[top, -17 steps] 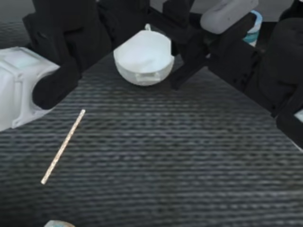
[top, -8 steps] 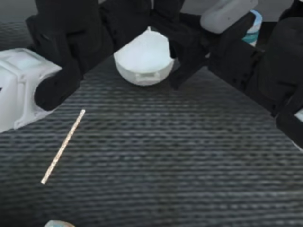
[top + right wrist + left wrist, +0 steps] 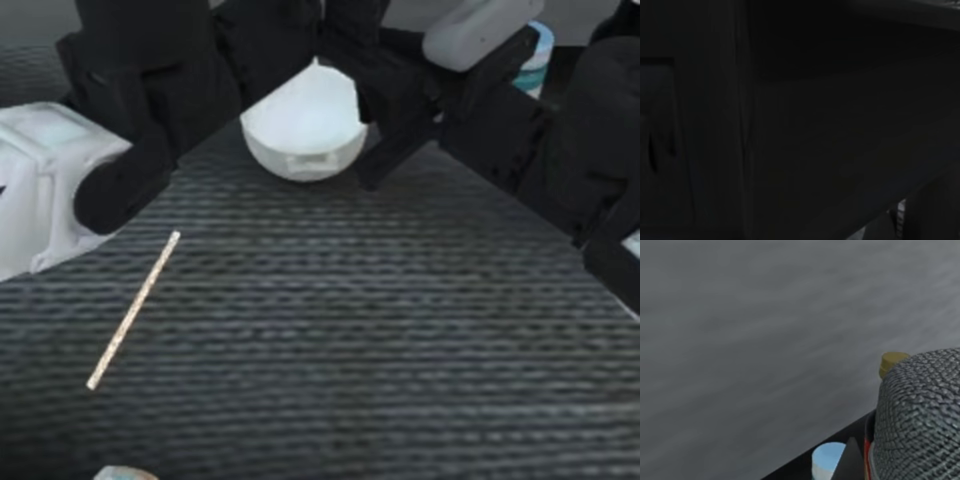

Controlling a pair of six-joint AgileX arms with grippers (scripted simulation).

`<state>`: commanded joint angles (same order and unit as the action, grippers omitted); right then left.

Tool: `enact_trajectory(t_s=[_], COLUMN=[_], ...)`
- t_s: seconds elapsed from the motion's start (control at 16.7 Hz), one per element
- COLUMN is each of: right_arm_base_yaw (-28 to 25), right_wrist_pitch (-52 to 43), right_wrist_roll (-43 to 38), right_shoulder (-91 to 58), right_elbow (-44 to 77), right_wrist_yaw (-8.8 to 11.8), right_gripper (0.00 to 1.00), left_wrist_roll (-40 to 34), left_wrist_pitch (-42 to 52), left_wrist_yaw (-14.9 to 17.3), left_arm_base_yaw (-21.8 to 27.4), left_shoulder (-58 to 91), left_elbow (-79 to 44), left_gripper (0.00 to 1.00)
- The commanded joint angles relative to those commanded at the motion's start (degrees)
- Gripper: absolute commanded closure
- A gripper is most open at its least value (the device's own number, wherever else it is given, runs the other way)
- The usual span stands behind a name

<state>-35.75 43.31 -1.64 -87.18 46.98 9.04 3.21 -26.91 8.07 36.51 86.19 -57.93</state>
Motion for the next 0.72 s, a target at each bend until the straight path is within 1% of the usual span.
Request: enact_trajectory(t_s=[0.12,0.72], right_arm_base_yaw=[0.0,0.0], right_wrist_pitch=[0.0,0.0], right_wrist_roll=[0.0,0.0], right_shoulder=[0.0,0.0], right_elbow=[0.0,0.0], right_wrist_yaw=[0.0,0.0], right_gripper=[1.0,0.25], left_wrist_roll=[0.0,0.0], left_wrist_pitch=[0.0,0.0], left_wrist_yaw=[0.0,0.0], left_arm_base_yaw=[0.0,0.0], left_shoulder=[0.0,0.0], left_elbow=[0.0,0.0], left_gripper=[1.0,1.0])
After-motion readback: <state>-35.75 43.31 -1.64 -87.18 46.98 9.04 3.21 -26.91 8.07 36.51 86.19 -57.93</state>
